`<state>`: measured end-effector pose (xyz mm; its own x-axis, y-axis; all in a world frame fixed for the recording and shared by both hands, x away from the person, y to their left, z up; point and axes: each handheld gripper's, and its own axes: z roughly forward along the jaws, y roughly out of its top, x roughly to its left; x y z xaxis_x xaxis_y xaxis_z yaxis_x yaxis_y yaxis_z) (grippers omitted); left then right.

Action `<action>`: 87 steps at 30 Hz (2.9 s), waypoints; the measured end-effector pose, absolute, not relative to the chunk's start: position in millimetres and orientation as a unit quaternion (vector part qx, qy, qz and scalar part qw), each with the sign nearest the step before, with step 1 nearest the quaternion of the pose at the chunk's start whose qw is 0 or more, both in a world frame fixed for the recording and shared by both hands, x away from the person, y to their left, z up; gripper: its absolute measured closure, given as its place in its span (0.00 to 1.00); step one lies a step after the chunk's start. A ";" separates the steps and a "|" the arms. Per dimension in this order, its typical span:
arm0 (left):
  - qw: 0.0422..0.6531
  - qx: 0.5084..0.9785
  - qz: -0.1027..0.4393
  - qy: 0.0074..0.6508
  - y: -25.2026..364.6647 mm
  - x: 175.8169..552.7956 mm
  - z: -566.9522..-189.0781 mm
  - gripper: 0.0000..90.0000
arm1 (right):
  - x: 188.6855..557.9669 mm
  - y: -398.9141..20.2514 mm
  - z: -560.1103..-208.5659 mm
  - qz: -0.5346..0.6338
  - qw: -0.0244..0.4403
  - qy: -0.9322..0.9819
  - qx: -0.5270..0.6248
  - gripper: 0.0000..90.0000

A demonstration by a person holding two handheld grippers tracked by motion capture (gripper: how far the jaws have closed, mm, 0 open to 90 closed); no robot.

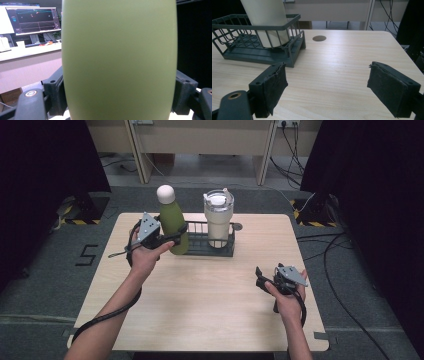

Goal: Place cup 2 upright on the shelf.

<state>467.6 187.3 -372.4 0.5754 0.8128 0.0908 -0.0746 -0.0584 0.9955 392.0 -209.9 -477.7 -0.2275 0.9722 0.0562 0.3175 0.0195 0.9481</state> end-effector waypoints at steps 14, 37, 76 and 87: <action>0.621 0.630 0.356 0.301 185.1 481.1 -370.7 0.23 | 392.4 -209.7 -479.2 0.472 0.344 0.626 0.517 0.17; 0.613 0.630 0.362 0.311 176.8 501.0 -370.6 0.23 | 392.1 -210.2 -479.4 0.472 0.344 0.626 0.517 0.17; 0.606 0.628 0.370 0.319 171.2 523.4 -358.3 0.23 | 391.8 -209.4 -480.4 0.472 0.340 0.628 0.516 0.17; 0.602 0.628 0.369 0.326 170.6 531.5 -357.9 0.23 | 392.1 -209.9 -480.8 0.472 0.339 0.629 0.517 0.17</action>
